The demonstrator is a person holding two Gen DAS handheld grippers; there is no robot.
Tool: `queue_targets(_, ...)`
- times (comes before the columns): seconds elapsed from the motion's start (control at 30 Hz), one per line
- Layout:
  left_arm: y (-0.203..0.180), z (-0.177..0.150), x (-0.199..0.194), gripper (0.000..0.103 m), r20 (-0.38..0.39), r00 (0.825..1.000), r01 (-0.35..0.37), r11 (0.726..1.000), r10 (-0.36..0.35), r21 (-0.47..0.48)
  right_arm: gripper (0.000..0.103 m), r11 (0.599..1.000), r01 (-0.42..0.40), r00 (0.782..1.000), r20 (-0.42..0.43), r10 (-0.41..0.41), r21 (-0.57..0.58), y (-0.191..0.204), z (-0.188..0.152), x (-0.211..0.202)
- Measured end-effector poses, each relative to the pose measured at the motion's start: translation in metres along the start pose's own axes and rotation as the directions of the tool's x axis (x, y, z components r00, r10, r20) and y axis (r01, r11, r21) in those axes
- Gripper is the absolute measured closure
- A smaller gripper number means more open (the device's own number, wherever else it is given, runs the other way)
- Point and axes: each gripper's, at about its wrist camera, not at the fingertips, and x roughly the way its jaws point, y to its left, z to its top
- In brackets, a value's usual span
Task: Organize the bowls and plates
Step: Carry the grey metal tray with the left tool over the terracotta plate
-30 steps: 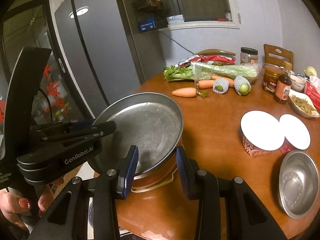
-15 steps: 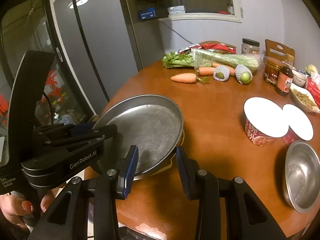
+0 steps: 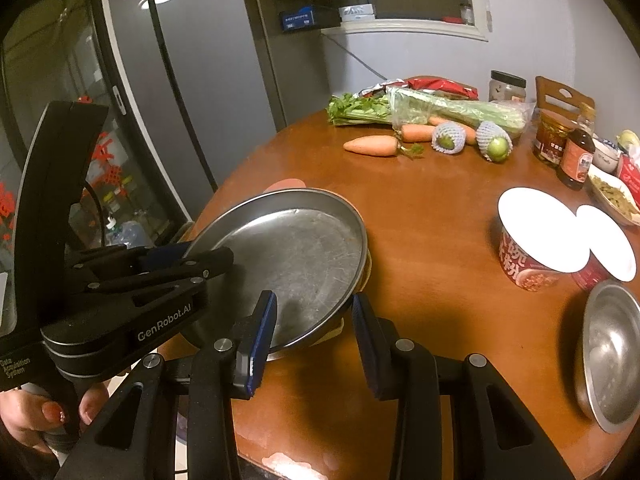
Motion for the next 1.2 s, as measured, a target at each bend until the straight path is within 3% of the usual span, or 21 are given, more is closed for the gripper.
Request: queue_targets(1.2, 0.001, 0.003, 0.015, 0.074, -0.007, 1.0, -0.025, 1.0, 0.025, 0.013, 0.062, 0.998, 0.036, 0.999, -0.013, -0.037, -0.043, 0.002, 0.002, 0.027)
